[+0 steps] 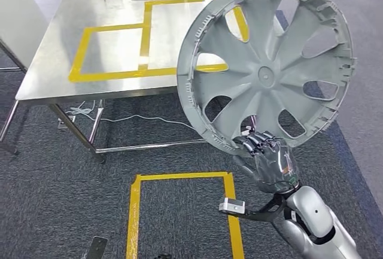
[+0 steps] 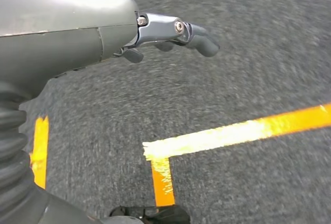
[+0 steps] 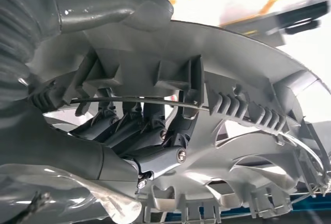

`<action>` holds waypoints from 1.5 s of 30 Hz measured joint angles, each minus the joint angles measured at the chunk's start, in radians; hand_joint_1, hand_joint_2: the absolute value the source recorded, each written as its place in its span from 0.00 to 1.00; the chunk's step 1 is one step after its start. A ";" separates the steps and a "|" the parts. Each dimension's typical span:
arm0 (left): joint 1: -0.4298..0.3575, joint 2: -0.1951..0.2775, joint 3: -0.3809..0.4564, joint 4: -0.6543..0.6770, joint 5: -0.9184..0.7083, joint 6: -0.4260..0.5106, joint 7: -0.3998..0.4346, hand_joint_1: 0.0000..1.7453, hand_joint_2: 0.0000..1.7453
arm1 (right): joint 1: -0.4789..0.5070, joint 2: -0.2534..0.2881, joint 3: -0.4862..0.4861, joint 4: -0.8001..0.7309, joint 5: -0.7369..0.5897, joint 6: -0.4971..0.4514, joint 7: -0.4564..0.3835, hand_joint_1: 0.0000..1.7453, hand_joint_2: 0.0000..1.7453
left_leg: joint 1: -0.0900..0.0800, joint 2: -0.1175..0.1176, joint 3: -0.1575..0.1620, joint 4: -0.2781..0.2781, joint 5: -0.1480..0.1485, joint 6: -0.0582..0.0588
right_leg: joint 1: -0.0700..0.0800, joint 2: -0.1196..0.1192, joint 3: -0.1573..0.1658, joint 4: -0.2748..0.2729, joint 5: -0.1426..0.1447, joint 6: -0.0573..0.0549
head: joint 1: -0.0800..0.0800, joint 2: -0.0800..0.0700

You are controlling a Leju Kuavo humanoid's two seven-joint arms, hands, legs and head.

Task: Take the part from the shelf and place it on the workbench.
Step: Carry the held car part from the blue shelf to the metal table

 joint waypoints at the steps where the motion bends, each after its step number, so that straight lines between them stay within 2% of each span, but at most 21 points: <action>1: 0.000 0.000 -0.001 0.000 0.000 0.000 0.000 0.00 1.00 | 0.000 0.000 0.000 0.000 0.000 0.000 0.000 1.00 1.00 | -0.001 0.006 0.034 -0.070 0.036 0.003 | 0.000 -0.009 0.006 0.000 -0.005 0.004 | 0.000 0.000; 3: 0.000 0.001 -0.002 0.000 0.000 -0.001 0.000 0.00 1.00 | -0.002 0.000 -0.001 0.000 0.000 0.000 0.000 1.00 1.00 | -0.006 0.016 0.090 -0.182 0.072 0.012 | 0.004 -0.022 0.012 0.001 -0.012 0.014 | 0.001 0.000; 4: 0.001 0.001 -0.003 0.000 0.000 -0.001 0.000 0.00 1.00 | -0.003 0.000 -0.001 -0.001 0.000 0.000 0.001 1.00 1.00 | -0.008 0.018 0.101 -0.206 0.072 0.017 | 0.006 -0.027 0.012 0.000 -0.014 0.019 | 0.001 0.000; 6: 0.005 0.001 -0.004 0.000 -0.001 -0.002 0.000 0.00 1.00 | -0.003 0.000 -0.001 -0.001 0.002 -0.001 0.002 1.00 1.00 | -0.011 0.016 0.103 -0.213 0.064 0.026 | 0.007 -0.031 0.014 -0.004 -0.015 0.029 | 0.002 0.000; 8: 0.006 0.001 -0.004 0.000 -0.002 -0.002 0.000 0.00 1.00 | -0.003 0.000 -0.001 -0.002 0.005 -0.002 0.002 1.00 1.00 | -0.007 0.013 0.110 -0.222 0.065 0.038 | 0.005 -0.013 0.007 0.011 -0.031 0.039 | 0.004 0.000; 10: 0.002 0.000 -0.004 0.000 -0.002 -0.002 -0.001 0.00 1.00 | -0.003 0.000 -0.002 -0.003 0.008 -0.003 0.003 1.00 1.00 | -0.003 0.009 0.116 -0.230 0.066 0.048 | 0.003 0.024 -0.042 0.103 -0.079 0.043 | 0.009 0.000; 12: -0.002 -0.002 -0.004 0.000 -0.002 -0.003 -0.002 0.00 1.00 | -0.001 0.000 -0.003 -0.003 0.011 -0.003 0.003 1.00 1.00 | -0.004 0.005 0.117 -0.229 0.063 0.054 | 0.004 0.044 -0.120 0.239 -0.126 0.045 | 0.012 0.000; 14: -0.001 -0.004 -0.005 0.000 -0.002 -0.004 -0.003 0.00 1.00 | 0.004 0.000 -0.003 -0.003 0.013 -0.003 0.002 1.00 1.00 | -0.005 -0.002 0.121 -0.229 0.060 0.056 | 0.004 0.048 -0.157 0.278 -0.108 0.046 | 0.012 0.000; 16: -0.002 -0.005 -0.005 0.000 -0.003 -0.004 -0.004 0.00 1.00 | 0.006 0.000 -0.003 -0.003 0.014 -0.003 0.000 1.00 1.00 | -0.004 -0.010 0.127 -0.226 0.054 0.052 | 0.003 0.048 -0.121 0.172 -0.025 0.044 | 0.012 0.000; 18: -0.002 -0.006 -0.005 0.000 -0.006 -0.005 -0.005 0.00 1.00 | 0.004 0.000 -0.003 -0.002 0.014 -0.004 0.000 1.00 1.00 | -0.007 -0.017 0.129 -0.220 0.047 0.044 | 0.004 0.051 -0.067 0.054 0.024 0.039 | 0.012 0.000; 23: 0.000 -0.005 -0.005 0.000 -0.008 -0.006 -0.012 0.00 1.00 | 0.005 0.000 -0.002 -0.003 0.015 -0.006 0.000 1.00 1.00 | -0.008 -0.018 0.119 -0.201 0.034 0.022 | 0.004 0.051 -0.041 0.011 0.023 0.016 | 0.009 0.000; 25: -0.001 -0.004 -0.005 0.000 -0.008 -0.006 -0.013 0.00 1.00 | 0.004 0.000 -0.003 -0.003 0.014 -0.007 0.001 1.00 1.00 | -0.006 -0.010 0.086 -0.125 -0.011 0.012 | 0.001 0.046 -0.037 0.008 0.022 0.005 | 0.006 0.000; 27: -0.001 -0.004 -0.005 0.000 -0.009 -0.006 -0.014 0.00 1.00 | 0.004 0.000 -0.003 -0.002 0.014 -0.008 0.002 1.00 1.00 | -0.003 -0.006 0.024 0.007 -0.066 0.006 | 0.001 0.044 -0.035 0.009 0.020 -0.001 | 0.005 0.000; 29: 0.000 -0.005 -0.006 0.000 -0.009 -0.006 -0.014 0.00 1.00 | 0.005 0.000 -0.001 -0.002 0.014 -0.008 0.001 1.00 1.00 | -0.001 -0.005 -0.007 0.067 -0.070 0.005 | 0.002 0.043 -0.031 0.009 0.017 -0.002 | 0.005 0.000; 30: 0.000 -0.005 -0.006 0.000 -0.009 -0.006 -0.014 0.00 1.00 | 0.005 0.000 -0.001 -0.002 0.015 -0.008 0.001 1.00 1.00 | -0.001 -0.005 0.005 0.039 -0.043 0.007 | 0.002 0.043 -0.028 0.009 0.016 -0.001 | 0.005 0.000; 32: 0.000 -0.004 -0.006 0.000 -0.009 -0.006 -0.014 0.00 1.00 | 0.005 0.000 -0.001 -0.003 0.015 -0.008 0.000 1.00 1.00 | -0.002 -0.003 0.065 -0.089 0.027 0.014 | 0.002 0.043 -0.020 0.009 0.011 0.003 | 0.005 0.000; 34: -0.002 -0.004 -0.006 0.000 -0.009 -0.007 -0.014 0.00 1.00 | 0.003 0.000 -0.002 -0.003 0.014 -0.008 0.001 1.00 1.00 | -0.006 -0.001 0.111 -0.187 0.054 0.021 | 0.005 0.043 -0.018 0.010 0.007 0.012 | 0.006 0.000; 37: -0.001 -0.004 -0.006 0.000 -0.010 -0.007 -0.015 0.00 1.00 | 0.002 0.000 -0.002 -0.003 0.014 -0.009 0.001 1.00 1.00 | -0.008 -0.001 0.116 -0.210 0.048 0.032 | 0.006 0.041 -0.022 0.006 0.007 0.029 | 0.006 0.000; 39: -0.001 -0.004 -0.007 0.000 -0.010 -0.007 -0.015 0.00 1.00 | 0.000 0.000 -0.002 -0.003 0.015 -0.009 0.000 1.00 1.00 | -0.005 -0.001 0.121 -0.219 0.053 0.046 | 0.005 0.042 -0.038 0.035 -0.016 0.036 | 0.008 0.000; 43: -0.002 -0.004 -0.011 0.000 -0.011 -0.009 -0.017 0.00 1.00 | -0.005 0.000 -0.002 -0.002 0.016 -0.009 0.000 1.00 1.00 | -0.006 -0.002 0.123 -0.224 0.055 0.058 | 0.006 0.048 -0.157 0.269 -0.111 0.042 | 0.011 0.000; 45: -0.001 -0.005 -0.013 0.000 -0.012 -0.010 -0.017 0.00 1.00 | -0.005 0.000 -0.001 0.000 0.017 -0.009 -0.001 1.00 1.00 | -0.007 -0.004 0.126 -0.223 0.053 0.059 | 0.006 0.048 -0.170 0.275 -0.083 0.042 | 0.012 0.000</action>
